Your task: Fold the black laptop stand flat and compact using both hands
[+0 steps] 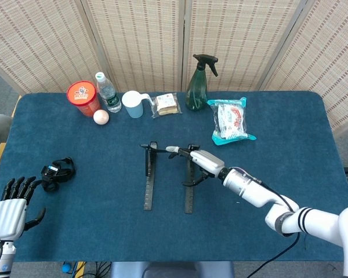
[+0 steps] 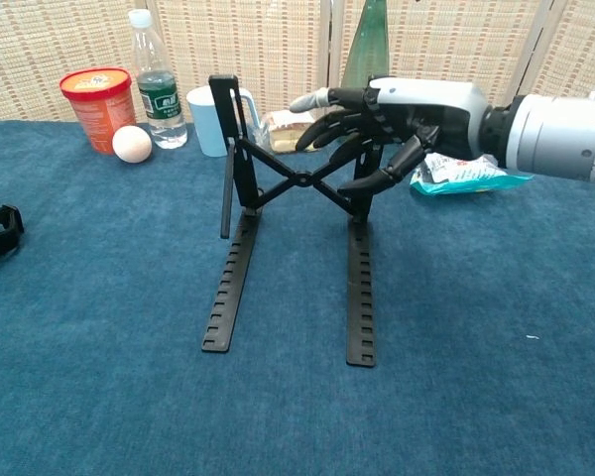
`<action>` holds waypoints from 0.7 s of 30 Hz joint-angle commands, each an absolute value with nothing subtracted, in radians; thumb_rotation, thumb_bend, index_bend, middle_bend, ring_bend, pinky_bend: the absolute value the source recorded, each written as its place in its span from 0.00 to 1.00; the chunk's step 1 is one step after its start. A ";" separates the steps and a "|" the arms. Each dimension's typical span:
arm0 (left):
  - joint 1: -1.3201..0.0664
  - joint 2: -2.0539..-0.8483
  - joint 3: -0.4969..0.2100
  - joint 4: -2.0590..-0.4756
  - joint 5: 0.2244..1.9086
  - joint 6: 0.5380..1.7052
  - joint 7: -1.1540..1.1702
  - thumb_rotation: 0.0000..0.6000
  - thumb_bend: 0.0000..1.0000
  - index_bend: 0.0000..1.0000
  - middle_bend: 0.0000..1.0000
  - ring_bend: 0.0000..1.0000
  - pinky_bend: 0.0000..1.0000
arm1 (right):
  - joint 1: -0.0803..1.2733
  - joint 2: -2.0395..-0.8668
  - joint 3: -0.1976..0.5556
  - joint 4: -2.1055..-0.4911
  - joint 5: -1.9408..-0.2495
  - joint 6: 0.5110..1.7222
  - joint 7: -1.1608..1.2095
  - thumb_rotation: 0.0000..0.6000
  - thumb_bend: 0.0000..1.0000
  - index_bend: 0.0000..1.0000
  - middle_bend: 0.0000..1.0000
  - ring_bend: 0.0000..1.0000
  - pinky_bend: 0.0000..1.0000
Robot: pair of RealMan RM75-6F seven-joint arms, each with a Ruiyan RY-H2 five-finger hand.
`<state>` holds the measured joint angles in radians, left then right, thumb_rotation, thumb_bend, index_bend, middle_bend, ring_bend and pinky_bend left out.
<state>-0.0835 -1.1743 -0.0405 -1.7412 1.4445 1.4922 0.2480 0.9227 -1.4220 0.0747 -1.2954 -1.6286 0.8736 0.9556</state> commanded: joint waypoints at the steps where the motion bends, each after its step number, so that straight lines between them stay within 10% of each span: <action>1: -0.082 -1.176 -0.039 -1.739 1.442 1.489 0.246 1.00 0.27 0.15 0.12 0.06 0.00 | 0.937 -1.448 0.100 -1.258 -1.594 0.862 0.970 1.00 0.15 0.11 0.23 0.14 0.18; 21: -0.075 -1.177 -0.034 -1.730 1.441 1.487 0.232 1.00 0.27 0.15 0.12 0.06 0.00 | 0.946 -1.464 0.105 -1.216 -1.564 0.867 1.020 1.00 0.15 0.11 0.23 0.14 0.18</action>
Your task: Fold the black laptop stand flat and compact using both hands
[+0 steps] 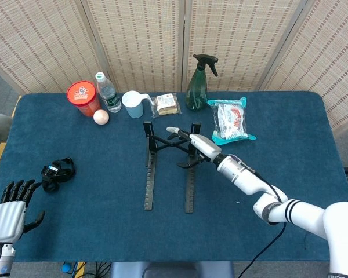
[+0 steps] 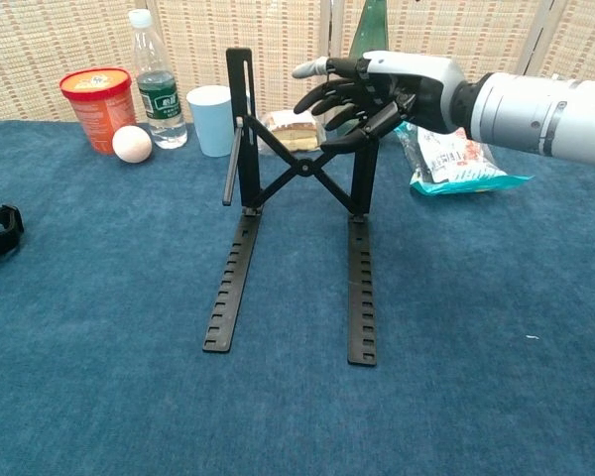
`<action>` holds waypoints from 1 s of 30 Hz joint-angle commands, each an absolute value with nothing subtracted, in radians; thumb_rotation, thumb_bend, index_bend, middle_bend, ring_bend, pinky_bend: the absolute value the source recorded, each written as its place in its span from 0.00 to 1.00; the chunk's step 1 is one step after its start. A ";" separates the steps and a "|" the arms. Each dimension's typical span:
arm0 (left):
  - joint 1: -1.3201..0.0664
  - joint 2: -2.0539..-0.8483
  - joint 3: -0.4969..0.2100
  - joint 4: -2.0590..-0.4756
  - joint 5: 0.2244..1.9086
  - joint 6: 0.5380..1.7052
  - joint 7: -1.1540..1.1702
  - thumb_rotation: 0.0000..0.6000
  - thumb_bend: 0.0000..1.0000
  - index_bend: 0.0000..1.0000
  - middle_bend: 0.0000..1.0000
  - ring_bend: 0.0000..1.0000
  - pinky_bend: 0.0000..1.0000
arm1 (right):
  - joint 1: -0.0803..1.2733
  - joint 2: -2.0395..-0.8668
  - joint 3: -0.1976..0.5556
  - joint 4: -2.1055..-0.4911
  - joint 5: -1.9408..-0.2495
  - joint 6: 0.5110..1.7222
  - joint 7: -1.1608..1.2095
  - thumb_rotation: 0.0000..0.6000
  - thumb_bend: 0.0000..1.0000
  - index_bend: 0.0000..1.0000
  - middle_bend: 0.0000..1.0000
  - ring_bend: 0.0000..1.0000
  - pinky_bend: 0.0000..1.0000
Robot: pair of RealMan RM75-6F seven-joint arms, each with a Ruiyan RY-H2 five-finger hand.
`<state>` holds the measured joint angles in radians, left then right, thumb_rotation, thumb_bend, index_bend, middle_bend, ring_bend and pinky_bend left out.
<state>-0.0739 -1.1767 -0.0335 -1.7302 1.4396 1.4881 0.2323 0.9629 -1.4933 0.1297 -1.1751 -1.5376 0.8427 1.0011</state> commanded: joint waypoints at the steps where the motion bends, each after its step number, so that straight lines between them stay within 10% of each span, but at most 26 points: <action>1: -0.077 -1.177 -0.035 -1.729 1.442 1.486 0.231 1.00 0.27 0.15 0.12 0.06 0.00 | 0.940 -1.453 0.095 -1.231 -1.572 0.872 1.027 1.00 0.15 0.11 0.23 0.14 0.18; 30: -0.077 -1.166 -0.028 -1.743 1.453 1.482 0.235 1.00 0.27 0.15 0.12 0.06 0.00 | 0.872 -1.481 0.000 -1.172 -1.538 0.785 1.130 1.00 0.15 0.11 0.32 0.20 0.19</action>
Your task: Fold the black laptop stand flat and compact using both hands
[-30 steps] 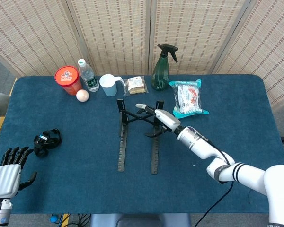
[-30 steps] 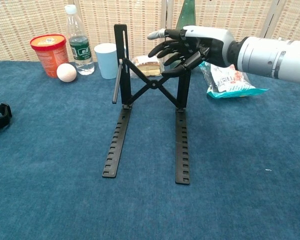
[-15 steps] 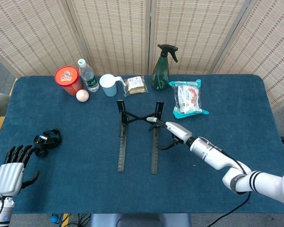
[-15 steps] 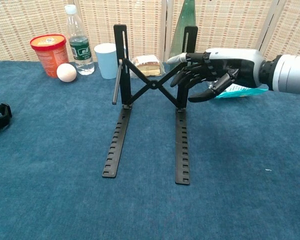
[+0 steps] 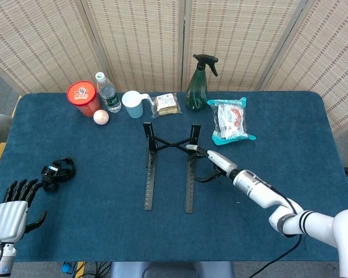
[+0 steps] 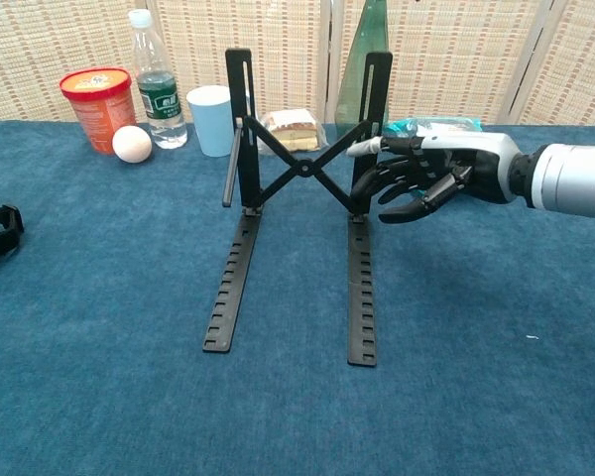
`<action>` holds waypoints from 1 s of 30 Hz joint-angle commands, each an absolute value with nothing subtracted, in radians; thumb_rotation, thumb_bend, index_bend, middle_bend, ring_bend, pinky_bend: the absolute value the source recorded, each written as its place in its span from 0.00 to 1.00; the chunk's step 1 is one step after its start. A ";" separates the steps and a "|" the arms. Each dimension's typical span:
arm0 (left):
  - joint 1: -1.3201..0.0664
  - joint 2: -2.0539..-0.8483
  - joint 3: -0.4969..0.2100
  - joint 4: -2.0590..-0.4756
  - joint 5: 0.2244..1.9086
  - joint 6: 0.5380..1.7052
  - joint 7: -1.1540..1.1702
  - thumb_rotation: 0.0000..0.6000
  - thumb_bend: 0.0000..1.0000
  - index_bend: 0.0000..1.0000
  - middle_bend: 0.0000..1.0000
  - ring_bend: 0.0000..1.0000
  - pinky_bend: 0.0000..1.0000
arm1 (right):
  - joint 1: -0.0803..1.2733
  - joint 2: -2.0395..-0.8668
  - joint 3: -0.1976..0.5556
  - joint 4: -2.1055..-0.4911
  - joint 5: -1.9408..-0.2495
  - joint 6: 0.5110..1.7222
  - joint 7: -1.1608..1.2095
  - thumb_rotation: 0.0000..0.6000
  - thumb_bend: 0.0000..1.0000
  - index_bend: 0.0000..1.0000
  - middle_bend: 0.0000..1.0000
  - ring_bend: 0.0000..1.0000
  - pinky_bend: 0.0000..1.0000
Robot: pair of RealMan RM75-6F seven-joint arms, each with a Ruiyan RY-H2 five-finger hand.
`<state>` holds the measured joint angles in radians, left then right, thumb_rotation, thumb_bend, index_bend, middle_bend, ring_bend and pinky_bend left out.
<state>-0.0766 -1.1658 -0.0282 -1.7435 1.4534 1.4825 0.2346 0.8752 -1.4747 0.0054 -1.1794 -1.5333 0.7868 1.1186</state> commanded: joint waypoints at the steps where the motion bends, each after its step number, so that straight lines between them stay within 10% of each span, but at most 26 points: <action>1: -0.077 -1.166 -0.029 -1.744 1.452 1.481 0.235 1.00 0.27 0.15 0.12 0.06 0.00 | 0.871 -1.483 -0.002 -1.169 -1.539 0.783 1.137 1.00 0.15 0.11 0.32 0.20 0.19; 30: -0.082 -1.174 -0.031 -1.729 1.446 1.469 0.227 1.00 0.27 0.15 0.12 0.06 0.00 | 0.897 -1.551 0.014 -1.048 -1.524 0.706 1.223 1.00 0.15 0.11 0.32 0.20 0.19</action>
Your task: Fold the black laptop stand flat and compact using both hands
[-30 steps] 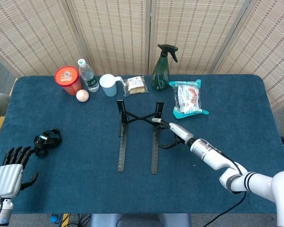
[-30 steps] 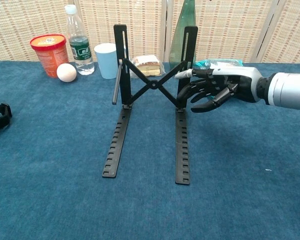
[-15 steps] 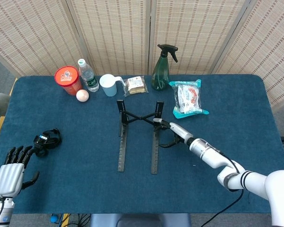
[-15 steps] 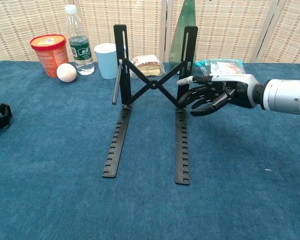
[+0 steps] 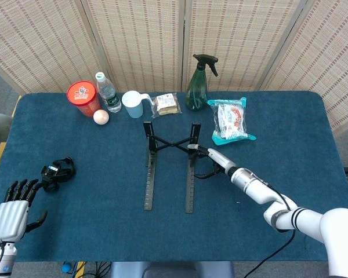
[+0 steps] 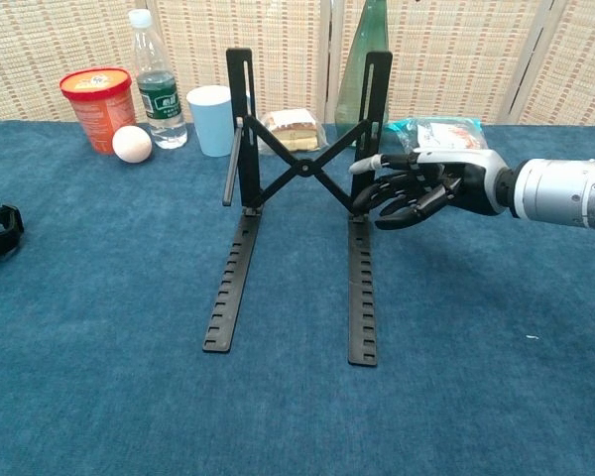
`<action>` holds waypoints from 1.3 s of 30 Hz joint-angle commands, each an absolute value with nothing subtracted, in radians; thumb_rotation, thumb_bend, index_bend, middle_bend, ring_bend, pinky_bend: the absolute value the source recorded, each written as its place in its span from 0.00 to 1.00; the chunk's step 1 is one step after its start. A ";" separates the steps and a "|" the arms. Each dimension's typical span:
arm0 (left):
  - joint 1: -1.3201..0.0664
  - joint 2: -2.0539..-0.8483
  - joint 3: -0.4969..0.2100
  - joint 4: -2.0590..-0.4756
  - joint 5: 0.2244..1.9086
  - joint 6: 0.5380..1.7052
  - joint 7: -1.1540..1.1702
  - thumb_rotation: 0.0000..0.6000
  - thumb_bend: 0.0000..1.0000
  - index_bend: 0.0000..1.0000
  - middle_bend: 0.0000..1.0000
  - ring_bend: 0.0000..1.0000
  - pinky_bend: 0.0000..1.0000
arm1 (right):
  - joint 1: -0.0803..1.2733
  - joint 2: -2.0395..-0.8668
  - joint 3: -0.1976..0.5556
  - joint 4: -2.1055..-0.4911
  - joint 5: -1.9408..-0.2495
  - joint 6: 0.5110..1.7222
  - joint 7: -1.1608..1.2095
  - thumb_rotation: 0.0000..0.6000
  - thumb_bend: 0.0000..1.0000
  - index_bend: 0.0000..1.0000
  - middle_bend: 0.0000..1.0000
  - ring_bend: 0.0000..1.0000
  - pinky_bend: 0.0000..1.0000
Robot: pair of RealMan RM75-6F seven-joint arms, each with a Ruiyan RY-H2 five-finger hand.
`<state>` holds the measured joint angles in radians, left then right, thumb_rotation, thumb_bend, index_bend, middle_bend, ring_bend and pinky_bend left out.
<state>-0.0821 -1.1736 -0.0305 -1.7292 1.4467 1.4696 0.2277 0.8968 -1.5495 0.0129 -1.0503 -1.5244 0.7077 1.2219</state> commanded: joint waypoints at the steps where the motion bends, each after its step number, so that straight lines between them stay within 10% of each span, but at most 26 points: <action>1: -0.082 -1.174 -0.031 -1.728 1.446 1.469 0.228 1.00 0.27 0.15 0.12 0.06 0.00 | 0.897 -1.551 0.014 -1.047 -1.524 0.706 1.224 1.00 0.15 0.11 0.32 0.20 0.19; 23: -0.078 -1.167 -0.028 -1.747 1.455 1.479 0.239 1.00 0.27 0.15 0.12 0.06 0.00 | 0.931 -1.339 -0.005 -1.388 -1.742 0.968 1.230 1.00 0.06 0.11 0.25 0.13 0.14; 39: -0.053 -1.167 -0.014 -1.761 1.460 1.503 0.245 1.00 0.27 0.15 0.12 0.06 0.00 | 1.112 -1.535 0.116 -1.263 -1.627 0.802 1.162 1.00 0.00 0.11 0.22 0.08 0.03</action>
